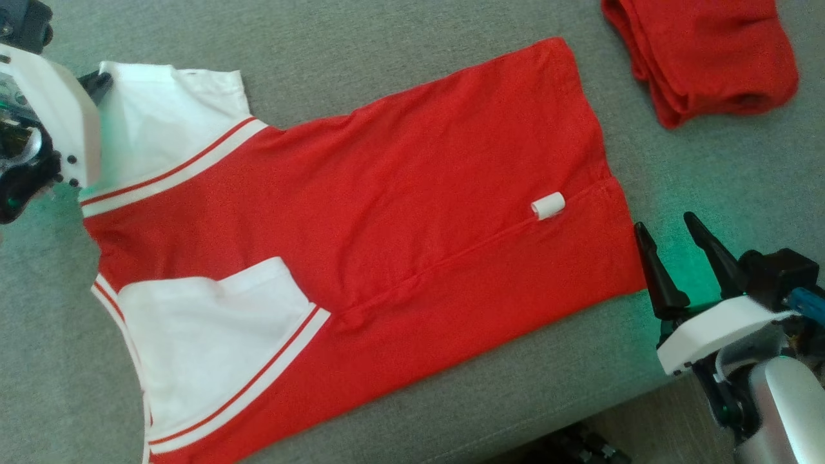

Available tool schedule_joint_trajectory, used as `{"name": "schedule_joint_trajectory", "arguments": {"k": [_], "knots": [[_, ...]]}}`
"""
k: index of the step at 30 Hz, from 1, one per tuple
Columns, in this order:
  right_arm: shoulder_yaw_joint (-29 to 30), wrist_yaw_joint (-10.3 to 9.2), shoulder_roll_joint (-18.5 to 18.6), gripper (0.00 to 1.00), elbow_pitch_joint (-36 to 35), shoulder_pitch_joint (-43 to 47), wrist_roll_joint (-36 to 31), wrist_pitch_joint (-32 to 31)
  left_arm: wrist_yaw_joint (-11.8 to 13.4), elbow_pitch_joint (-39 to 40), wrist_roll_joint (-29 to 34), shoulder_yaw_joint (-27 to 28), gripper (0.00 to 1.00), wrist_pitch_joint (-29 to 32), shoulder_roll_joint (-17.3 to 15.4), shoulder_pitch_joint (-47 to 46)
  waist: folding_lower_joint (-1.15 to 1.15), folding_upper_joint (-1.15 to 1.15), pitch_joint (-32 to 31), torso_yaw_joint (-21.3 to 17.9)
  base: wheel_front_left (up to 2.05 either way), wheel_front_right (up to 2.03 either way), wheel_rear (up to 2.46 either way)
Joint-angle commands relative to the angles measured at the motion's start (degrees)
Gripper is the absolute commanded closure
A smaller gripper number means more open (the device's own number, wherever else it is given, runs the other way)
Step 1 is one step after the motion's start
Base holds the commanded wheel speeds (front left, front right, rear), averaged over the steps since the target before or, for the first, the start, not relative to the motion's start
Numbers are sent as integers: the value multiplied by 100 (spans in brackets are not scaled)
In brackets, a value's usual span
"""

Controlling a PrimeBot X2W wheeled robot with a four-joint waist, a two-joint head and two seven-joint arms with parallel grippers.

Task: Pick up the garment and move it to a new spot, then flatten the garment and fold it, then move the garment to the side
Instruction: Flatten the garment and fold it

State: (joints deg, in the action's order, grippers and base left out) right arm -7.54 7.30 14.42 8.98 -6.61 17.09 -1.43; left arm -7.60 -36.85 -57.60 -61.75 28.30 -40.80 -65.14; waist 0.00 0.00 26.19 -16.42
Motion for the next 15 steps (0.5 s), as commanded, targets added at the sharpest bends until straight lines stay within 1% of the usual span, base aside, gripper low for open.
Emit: {"name": "schedule_joint_trajectory", "arguments": {"k": [1,5,8,9,12,15], "knots": [[-52,19,95,0,-174,-41,-2,25,11,134,-4,118,100,-116,-281,-312,0,0,-12,49,0,0,0],[-88,19,184,0,-258,-192,58,-116,11,331,-9,-74,100,-440,-241,-438,0,0,-39,225,0,0,0],[-170,19,297,0,-300,-465,107,-398,11,478,-8,-230,100,-718,-182,-535,0,0,-77,406,0,0,0],[-170,19,297,0,-300,-465,107,-398,11,478,-8,-230,100,-718,-182,-535,0,0,-77,406,0,0,0],[-294,19,407,0,-232,-886,272,-902,11,588,-6,-405,100,-966,-117,-637,0,0,-122,606,0,0,0],[-467,19,568,0,14,-1410,444,-1447,11,700,-12,-593,100,-1195,-26,-756,0,0,-152,814,0,0,0]]}}
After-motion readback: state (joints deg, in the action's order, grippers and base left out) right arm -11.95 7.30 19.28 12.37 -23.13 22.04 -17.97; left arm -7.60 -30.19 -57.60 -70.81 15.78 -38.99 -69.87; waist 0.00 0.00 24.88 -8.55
